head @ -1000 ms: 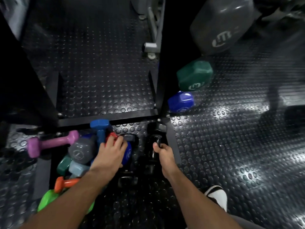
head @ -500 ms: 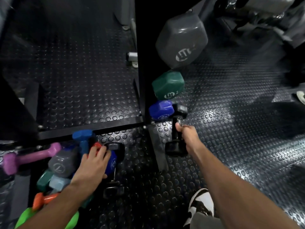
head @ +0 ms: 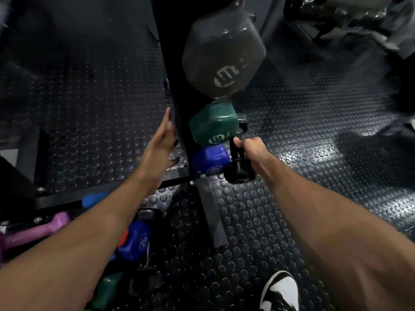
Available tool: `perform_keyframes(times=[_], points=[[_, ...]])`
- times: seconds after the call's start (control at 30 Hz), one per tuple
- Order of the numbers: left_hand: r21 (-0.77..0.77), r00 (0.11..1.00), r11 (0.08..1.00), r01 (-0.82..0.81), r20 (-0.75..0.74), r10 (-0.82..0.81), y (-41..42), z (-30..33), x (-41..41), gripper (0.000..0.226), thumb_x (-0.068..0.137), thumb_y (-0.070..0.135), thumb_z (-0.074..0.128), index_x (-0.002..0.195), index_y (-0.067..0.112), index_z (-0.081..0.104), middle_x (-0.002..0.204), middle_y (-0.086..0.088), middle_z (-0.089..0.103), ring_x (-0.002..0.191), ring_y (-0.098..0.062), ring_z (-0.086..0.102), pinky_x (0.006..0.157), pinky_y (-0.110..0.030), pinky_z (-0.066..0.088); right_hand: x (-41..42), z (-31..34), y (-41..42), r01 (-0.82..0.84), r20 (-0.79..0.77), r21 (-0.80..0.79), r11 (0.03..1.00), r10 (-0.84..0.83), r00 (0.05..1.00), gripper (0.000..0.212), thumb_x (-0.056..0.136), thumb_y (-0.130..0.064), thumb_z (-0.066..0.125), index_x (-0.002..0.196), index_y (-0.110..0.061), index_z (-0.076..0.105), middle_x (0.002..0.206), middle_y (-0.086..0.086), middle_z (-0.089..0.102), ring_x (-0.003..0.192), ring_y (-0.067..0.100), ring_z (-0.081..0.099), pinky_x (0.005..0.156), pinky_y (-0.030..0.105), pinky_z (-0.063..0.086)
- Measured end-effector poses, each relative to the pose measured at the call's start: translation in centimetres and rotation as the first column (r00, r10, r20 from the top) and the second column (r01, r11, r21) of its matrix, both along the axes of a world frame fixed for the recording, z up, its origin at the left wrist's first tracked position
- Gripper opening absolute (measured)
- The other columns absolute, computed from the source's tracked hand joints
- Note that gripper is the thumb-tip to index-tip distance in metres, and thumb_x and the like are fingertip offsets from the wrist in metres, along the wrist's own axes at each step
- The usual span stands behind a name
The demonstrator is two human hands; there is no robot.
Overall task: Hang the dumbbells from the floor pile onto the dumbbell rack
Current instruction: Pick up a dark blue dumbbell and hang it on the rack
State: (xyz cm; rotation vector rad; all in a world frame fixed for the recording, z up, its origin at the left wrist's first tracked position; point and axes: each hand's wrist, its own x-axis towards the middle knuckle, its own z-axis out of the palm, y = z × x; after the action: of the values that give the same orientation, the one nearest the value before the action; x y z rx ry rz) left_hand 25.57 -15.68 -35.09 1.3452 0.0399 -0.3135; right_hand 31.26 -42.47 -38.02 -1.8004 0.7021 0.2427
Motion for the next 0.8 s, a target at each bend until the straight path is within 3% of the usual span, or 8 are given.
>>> perform_keyframes(times=[0.1, 0.2, 0.37, 0.47, 0.53, 0.67, 0.8], points=[[0.002, 0.994, 0.999, 0.037, 0.107, -0.037, -1.2, 0.3, 0.7, 0.051, 0.108, 0.056, 0.034, 0.156, 0.055, 0.019, 0.16, 0.014, 0.041, 0.147, -0.019, 0.04, 0.109, -0.065, 0.04, 1.1, 0.0, -0.1, -0.033, 0.009, -0.057, 0.998, 0.034, 0.999, 0.03, 0.092, -0.023, 0.072, 0.099, 0.007, 0.07, 0.083, 0.013, 0.068, 0.075, 0.027, 0.066, 0.069, 0.04, 0.056], [-0.009, 0.995, 1.0, 0.011, 0.102, -0.01, -1.7, -0.1, 0.7, 0.05, 0.109, 0.052, 0.033, 0.157, 0.053, 0.019, 0.159, 0.012, 0.042, 0.148, -0.021, 0.04, 0.109, -0.066, 0.04, 1.8, 0.1, 0.3, -0.06, -0.015, -0.085, 0.995, 0.059, 0.998, 0.023, 0.091, -0.022, 0.072, 0.094, 0.001, 0.071, 0.078, 0.008, 0.069, 0.069, 0.024, 0.066, 0.061, 0.032, 0.052], [-0.045, 0.997, 0.999, -0.006, 0.075, 0.009, -2.0, -0.2, 0.6, 0.051, 0.109, 0.054, 0.03, 0.159, 0.048, 0.02, 0.159, 0.013, 0.043, 0.147, -0.02, 0.041, 0.111, -0.062, 0.04, 2.7, -0.8, 2.2, -0.103, -0.025, -0.074, 0.992, 0.101, 0.995, 0.016, 0.09, -0.015, 0.067, 0.089, 0.001, 0.071, 0.077, 0.011, 0.071, 0.065, 0.023, 0.065, 0.057, 0.035, 0.053], [-0.034, 0.996, 0.999, 0.01, 0.088, -0.007, -1.8, 0.0, 0.6, 0.052, 0.109, 0.054, 0.03, 0.159, 0.048, 0.019, 0.159, 0.011, 0.043, 0.146, -0.02, 0.043, 0.11, -0.06, 0.043, 3.3, -1.9, 3.0, -0.152, -0.052, -0.024, 0.988, 0.151, 0.987, 0.025, 0.084, -0.016, 0.068, 0.098, 0.004, 0.073, 0.094, 0.019, 0.078, 0.078, 0.03, 0.073, 0.076, 0.053, 0.061], [-0.015, 0.994, 1.0, 0.02, 0.111, -0.019, -1.6, 0.1, 0.5, 0.051, 0.109, 0.054, 0.03, 0.158, 0.052, 0.016, 0.161, 0.012, 0.04, 0.147, -0.02, 0.041, 0.109, -0.059, 0.043, 4.5, -4.6, 2.3, -0.23, -0.074, -0.041, 0.972, 0.226, 0.971, 0.027, 0.076, -0.02, 0.066, 0.095, -0.003, 0.076, 0.091, 0.018, 0.079, 0.082, 0.034, 0.077, 0.078, 0.063, 0.061], [-0.021, 0.994, 0.999, 0.03, 0.104, -0.028, -1.6, 0.2, 0.5, 0.052, 0.107, 0.057, 0.029, 0.156, 0.056, 0.014, 0.162, 0.015, 0.037, 0.148, -0.019, 0.038, 0.109, -0.058, 0.044, 3.1, -3.5, 2.6, -0.274, -0.055, -0.064, 0.96, 0.271, 0.961, 0.017, 0.083, -0.016, 0.061, 0.082, -0.008, 0.076, 0.09, 0.015, 0.078, 0.078, 0.032, 0.074, 0.075, 0.046, 0.062], [-0.025, 0.997, 0.999, 0.041, 0.073, -0.039, -1.4, 0.5, 0.5, 0.052, 0.105, 0.061, 0.03, 0.155, 0.06, 0.014, 0.163, 0.015, 0.035, 0.149, -0.021, 0.037, 0.108, -0.062, 0.044, 2.9, -0.5, 3.0, -0.262, -0.026, 0.12, 0.958, 0.267, 0.963, 0.028, 0.095, -0.012, 0.053, 0.114, 0.002, 0.069, 0.098, 0.013, 0.072, 0.086, 0.028, 0.067, 0.089, 0.044, 0.058]])
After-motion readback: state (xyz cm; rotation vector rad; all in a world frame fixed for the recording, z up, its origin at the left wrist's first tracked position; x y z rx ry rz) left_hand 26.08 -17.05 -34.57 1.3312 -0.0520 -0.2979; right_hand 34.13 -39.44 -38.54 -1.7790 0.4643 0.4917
